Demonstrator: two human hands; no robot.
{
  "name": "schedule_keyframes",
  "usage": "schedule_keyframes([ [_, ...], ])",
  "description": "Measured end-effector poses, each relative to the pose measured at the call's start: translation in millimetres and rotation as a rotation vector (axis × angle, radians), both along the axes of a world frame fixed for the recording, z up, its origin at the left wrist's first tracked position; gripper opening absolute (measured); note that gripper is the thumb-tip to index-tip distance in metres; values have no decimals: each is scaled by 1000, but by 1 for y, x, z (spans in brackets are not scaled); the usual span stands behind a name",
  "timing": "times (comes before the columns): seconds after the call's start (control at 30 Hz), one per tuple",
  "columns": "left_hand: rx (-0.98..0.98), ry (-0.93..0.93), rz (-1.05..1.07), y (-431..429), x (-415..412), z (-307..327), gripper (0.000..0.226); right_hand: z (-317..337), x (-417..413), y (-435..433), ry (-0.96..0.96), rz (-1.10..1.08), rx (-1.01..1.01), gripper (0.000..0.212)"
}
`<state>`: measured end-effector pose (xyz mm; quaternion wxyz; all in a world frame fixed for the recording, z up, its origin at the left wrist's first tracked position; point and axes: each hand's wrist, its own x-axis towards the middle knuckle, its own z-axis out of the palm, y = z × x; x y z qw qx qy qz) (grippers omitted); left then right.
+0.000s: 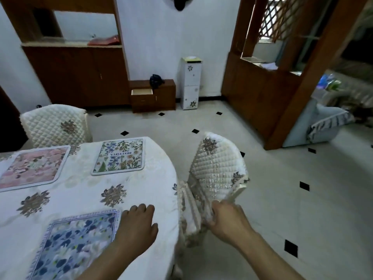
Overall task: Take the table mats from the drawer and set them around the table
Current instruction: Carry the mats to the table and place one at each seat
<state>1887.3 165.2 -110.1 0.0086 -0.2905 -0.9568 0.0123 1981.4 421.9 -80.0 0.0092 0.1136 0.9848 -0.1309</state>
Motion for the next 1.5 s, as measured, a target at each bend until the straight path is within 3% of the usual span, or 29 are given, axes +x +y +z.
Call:
schedule_keyframes([
  [0.17,-24,-10,-102,77,-3,1,31,4,15,63,-2,-73,7,18],
  [0.3,-12,-49,-81,162,-7,7,24,-5,17,133,-1,-112,16,31],
  [0.5,57,-77,-38,306,-12,8,36,2,6,266,-5,-68,67,31],
  [0.73,91,-67,-18,410,-32,18,27,20,-31,371,-43,11,106,29],
  [0.93,101,-66,50,452,-89,2,25,2,-89,420,-61,53,95,26],
  [1.2,278,-111,43,559,-221,-19,20,-1,-203,516,-130,8,157,27],
  [1.5,161,-79,108,618,-321,-22,19,-13,-336,577,-158,104,127,27],
])
